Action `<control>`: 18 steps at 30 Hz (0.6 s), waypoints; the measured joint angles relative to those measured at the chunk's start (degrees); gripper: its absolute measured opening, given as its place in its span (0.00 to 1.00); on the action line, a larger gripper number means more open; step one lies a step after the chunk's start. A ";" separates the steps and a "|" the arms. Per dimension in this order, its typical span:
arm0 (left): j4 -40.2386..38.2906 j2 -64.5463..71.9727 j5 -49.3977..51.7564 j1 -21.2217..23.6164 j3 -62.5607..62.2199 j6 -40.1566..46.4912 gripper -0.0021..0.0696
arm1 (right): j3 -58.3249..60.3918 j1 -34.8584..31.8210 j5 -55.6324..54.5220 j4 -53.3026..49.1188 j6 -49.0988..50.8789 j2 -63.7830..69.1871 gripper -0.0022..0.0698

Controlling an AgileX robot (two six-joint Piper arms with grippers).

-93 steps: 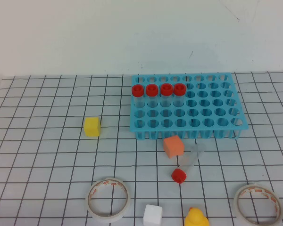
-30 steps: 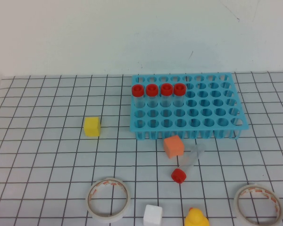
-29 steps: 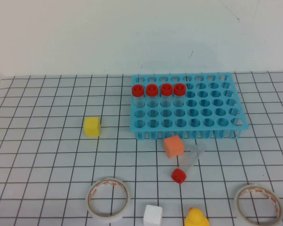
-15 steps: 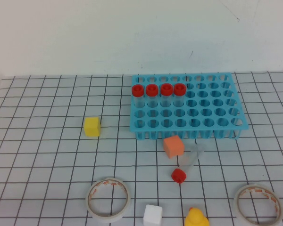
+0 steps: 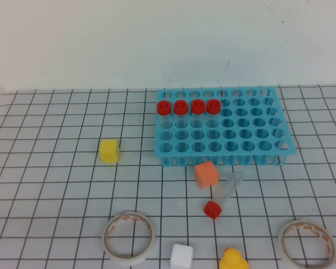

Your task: Place the test tubes

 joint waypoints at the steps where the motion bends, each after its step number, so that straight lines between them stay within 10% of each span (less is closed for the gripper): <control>1: 0.00 0.00 4.54 0.00 -2.93 -0.73 0.03 | -2.10 0.00 1.49 0.06 -0.46 0.00 0.03; 18: -0.89 14.70 38.88 0.00 -18.18 0.27 0.03 | -41.44 0.00 42.98 5.65 -7.44 24.43 0.03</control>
